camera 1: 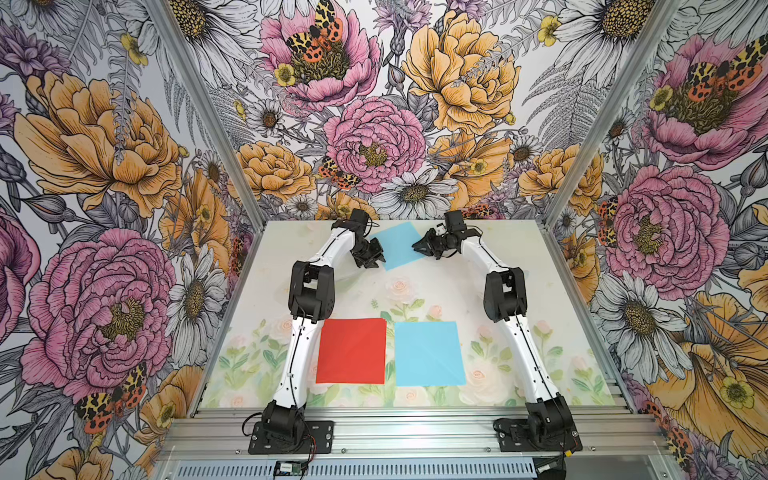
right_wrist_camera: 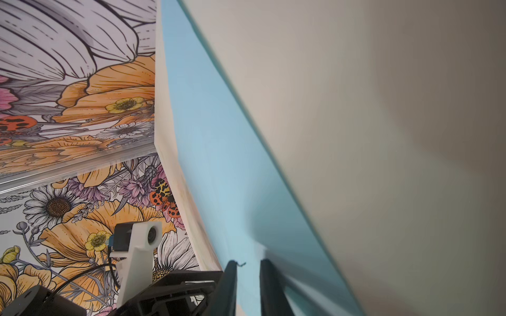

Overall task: Sort the scattered colored papers by color
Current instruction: Pick up the colored paper from the center of the board.

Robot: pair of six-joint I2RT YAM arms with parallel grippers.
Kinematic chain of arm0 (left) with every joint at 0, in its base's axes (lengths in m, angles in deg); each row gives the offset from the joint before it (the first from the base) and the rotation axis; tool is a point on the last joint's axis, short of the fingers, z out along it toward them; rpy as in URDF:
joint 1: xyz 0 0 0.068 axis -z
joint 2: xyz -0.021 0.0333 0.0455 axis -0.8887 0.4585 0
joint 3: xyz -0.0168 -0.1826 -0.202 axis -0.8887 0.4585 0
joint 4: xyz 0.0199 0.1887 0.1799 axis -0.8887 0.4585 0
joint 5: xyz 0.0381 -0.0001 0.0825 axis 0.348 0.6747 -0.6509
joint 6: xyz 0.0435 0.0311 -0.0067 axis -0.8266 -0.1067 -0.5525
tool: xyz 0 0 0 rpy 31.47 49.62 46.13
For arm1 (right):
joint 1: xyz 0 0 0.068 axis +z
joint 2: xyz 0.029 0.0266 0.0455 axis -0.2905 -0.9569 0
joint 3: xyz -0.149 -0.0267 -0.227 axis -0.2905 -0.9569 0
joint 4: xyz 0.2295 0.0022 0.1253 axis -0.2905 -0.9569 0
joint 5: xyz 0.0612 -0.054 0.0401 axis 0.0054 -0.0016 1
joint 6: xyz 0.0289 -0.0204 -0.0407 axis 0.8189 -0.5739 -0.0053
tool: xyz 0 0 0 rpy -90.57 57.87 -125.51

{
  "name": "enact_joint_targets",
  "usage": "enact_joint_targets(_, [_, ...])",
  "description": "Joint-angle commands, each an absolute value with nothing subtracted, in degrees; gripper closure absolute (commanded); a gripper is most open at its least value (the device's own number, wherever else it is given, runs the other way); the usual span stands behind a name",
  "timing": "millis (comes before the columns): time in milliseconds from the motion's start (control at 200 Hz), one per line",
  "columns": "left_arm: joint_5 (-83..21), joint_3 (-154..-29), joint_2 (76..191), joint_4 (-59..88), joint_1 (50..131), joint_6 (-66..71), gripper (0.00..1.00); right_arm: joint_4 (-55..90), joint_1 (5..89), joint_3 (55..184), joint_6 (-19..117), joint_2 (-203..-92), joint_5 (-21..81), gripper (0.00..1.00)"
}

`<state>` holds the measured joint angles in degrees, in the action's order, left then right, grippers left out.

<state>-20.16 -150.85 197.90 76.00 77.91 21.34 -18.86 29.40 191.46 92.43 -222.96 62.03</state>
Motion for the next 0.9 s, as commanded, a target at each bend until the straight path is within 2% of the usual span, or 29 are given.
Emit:
enact_joint_targets(0, [-26.6,-148.1,201.5,82.5,79.6,20.7,0.63,-28.4,29.5,188.9,90.3,-223.7,57.0,0.81])
enact_joint_targets(385, [-34.1,-152.7,205.3,82.2,81.4,30.4,0.63,-28.4,29.6,189.9,90.6,-224.3,58.5,0.8])
enact_joint_targets(575, [-31.1,-160.9,210.2,82.2,80.0,32.9,0.63,-28.4,29.4,189.9,90.3,-224.5,59.2,0.8])
enact_joint_targets(896, [-27.8,-164.3,212.7,82.3,79.9,33.1,0.62,-28.3,29.2,190.6,90.2,-225.1,60.2,0.79])
